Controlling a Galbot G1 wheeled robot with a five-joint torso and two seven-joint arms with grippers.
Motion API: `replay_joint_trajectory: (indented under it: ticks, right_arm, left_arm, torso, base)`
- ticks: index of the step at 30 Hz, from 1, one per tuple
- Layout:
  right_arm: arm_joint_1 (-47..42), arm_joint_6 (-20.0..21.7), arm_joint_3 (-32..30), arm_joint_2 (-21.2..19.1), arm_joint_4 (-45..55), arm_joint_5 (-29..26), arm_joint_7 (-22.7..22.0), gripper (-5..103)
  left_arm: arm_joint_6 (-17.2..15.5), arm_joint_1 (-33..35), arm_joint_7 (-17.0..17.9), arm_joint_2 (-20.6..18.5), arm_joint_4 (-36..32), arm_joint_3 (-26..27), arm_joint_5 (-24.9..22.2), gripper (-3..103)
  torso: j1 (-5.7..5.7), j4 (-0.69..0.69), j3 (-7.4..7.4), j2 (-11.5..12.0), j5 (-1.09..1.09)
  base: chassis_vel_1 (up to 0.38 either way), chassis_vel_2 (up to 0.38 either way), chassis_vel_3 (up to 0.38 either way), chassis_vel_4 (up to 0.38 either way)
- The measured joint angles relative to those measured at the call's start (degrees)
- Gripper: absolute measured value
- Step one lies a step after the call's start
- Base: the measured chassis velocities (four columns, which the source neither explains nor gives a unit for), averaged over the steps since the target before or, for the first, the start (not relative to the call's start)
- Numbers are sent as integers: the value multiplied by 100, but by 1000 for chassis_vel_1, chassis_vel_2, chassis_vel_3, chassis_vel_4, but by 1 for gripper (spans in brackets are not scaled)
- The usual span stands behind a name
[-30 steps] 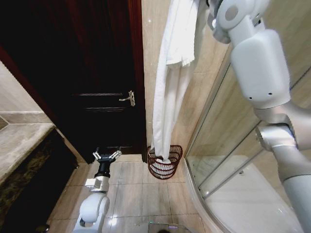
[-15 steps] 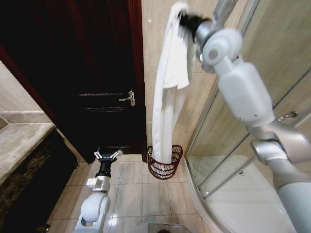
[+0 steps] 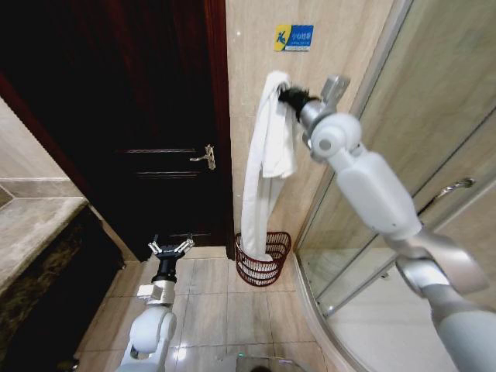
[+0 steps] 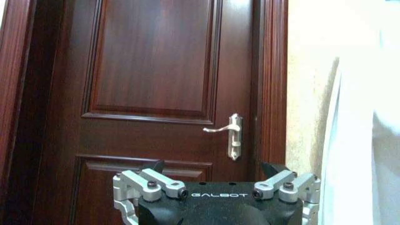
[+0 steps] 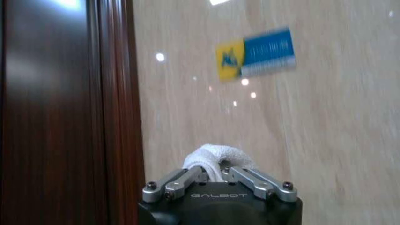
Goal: Discard the used towel into the hamper.
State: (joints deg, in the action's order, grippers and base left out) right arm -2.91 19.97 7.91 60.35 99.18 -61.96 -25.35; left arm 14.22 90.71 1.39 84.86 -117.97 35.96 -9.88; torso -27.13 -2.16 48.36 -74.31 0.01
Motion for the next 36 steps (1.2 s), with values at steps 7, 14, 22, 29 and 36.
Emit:
replay_joint_trajectory:
  ticks: [7,14,22,29,36]
  right_arm:
    - [-477,-168,35,-18,85,157,22,7]
    - [-717,-372,159,72,76,331,15,7]
    - [-808,-529,332,274,-68,512,-7,7]
    - [-921,-573,314,308,-270,675,-112,7]
    - [-1214,-535,-141,-108,-380,890,132,7]
  left_arm:
    - [-21,3,-3,36,10,2,7,100]
    - [-26,23,-3,78,20,4,15,100]
    - [22,52,-1,85,5,51,-10,100]
    - [73,110,-1,82,15,101,-31,100]
    - [74,127,-13,68,-26,148,-57,100]
  torso:
    - [16,0,-17,32,-1]
    - [106,0,-124,231,-2]
    - [234,0,-275,510,-1]
    - [347,-2,-413,762,-2]
    - [438,2,-511,951,1]
  base:
    - [0,0,0,0]
    - [0,0,0,0]
    - [0,0,0,0]
    - [0,0,0,0]
    - [0,0,0,0]
